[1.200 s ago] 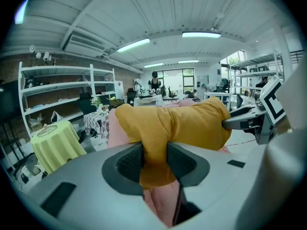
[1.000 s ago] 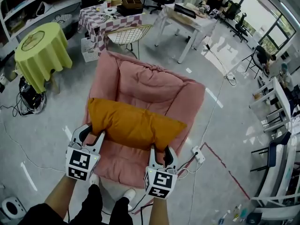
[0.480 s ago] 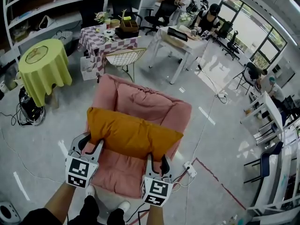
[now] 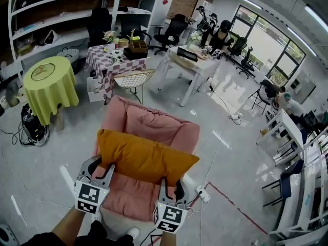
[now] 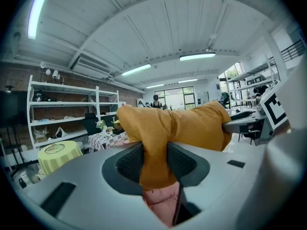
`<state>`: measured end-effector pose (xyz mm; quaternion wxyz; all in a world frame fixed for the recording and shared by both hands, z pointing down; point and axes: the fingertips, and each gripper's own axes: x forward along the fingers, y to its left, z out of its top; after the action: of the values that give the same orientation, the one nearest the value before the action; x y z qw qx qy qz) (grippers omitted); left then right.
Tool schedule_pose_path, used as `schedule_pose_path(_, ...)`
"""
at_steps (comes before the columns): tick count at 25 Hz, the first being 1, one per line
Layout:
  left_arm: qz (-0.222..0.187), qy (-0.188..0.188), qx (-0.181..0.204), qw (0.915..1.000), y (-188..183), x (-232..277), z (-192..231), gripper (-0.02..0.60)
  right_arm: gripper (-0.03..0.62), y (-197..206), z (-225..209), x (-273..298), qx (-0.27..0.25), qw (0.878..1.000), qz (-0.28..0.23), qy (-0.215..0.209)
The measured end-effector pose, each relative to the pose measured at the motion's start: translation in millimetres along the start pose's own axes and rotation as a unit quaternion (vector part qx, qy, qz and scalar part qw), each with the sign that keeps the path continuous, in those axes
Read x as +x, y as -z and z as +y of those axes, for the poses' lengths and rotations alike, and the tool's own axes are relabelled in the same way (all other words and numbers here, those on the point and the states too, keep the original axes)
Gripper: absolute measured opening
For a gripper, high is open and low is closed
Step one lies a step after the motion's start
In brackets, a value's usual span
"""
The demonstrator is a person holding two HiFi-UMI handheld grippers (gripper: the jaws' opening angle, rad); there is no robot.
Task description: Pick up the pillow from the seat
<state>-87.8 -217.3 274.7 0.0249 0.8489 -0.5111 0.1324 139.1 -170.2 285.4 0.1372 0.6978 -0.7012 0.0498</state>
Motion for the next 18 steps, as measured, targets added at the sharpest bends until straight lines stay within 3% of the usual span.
schedule_pose_path(18, -0.012, 0.007, 0.001, 0.9999, -11.1, -7.6, -5.7, 0.149, 0.19, -11.1, -4.6, -19.4, -0.001, 1.0, -0.014, 0.009)
